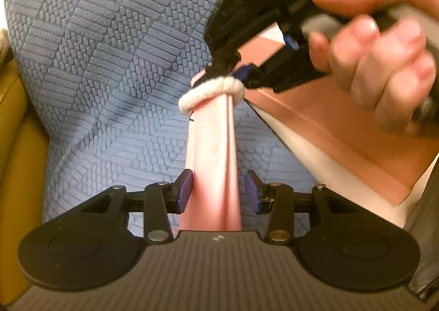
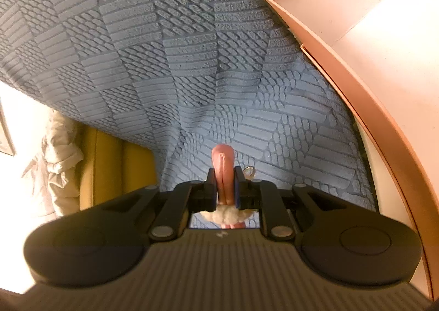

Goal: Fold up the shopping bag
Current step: 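Push the hair tie further along the strip with the right gripper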

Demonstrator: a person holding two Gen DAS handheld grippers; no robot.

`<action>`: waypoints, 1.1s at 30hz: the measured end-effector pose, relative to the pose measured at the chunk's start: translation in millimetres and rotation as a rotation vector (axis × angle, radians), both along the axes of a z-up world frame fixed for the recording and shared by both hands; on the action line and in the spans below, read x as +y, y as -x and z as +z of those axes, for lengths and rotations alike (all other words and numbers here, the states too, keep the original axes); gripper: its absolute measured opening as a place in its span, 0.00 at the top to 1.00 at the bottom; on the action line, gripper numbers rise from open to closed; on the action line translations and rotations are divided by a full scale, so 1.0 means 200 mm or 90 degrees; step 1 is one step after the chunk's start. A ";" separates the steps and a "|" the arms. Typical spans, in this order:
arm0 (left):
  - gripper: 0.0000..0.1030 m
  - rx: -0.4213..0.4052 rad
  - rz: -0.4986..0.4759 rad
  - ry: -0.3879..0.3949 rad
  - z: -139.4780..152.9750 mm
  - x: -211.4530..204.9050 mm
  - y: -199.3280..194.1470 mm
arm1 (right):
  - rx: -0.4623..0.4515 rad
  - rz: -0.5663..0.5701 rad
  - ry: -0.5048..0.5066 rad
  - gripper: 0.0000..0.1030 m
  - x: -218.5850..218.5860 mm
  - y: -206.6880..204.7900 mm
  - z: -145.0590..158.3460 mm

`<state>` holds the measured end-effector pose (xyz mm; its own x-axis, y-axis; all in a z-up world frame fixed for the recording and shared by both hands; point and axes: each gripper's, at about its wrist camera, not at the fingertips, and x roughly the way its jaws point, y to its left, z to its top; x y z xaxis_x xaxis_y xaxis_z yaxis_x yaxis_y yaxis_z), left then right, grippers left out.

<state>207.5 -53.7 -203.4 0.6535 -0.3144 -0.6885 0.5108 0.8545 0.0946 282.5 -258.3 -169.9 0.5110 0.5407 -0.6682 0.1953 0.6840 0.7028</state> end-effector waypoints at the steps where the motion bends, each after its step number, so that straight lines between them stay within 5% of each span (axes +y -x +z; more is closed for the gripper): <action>1: 0.54 -0.005 -0.003 -0.019 -0.01 -0.01 0.00 | 0.000 -0.001 -0.002 0.86 0.00 0.00 0.00; 11: 0.89 -0.012 0.019 -0.061 -0.05 -0.01 -0.01 | 0.026 -0.014 -0.017 0.80 -0.03 0.01 -0.05; 25: 0.91 0.010 0.045 -0.042 -0.05 0.03 -0.04 | 0.056 0.043 -0.006 0.79 0.11 0.07 -0.11; 33: 0.90 0.042 0.070 0.008 -0.03 0.06 -0.09 | 0.023 0.044 0.023 0.74 0.13 0.10 -0.06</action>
<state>224.9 -40.8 -210.0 0.6377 -0.2515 -0.7280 0.4182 0.9068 0.0530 262.3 -231.4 -181.1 0.4483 0.5498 -0.7048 0.1709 0.7212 0.6713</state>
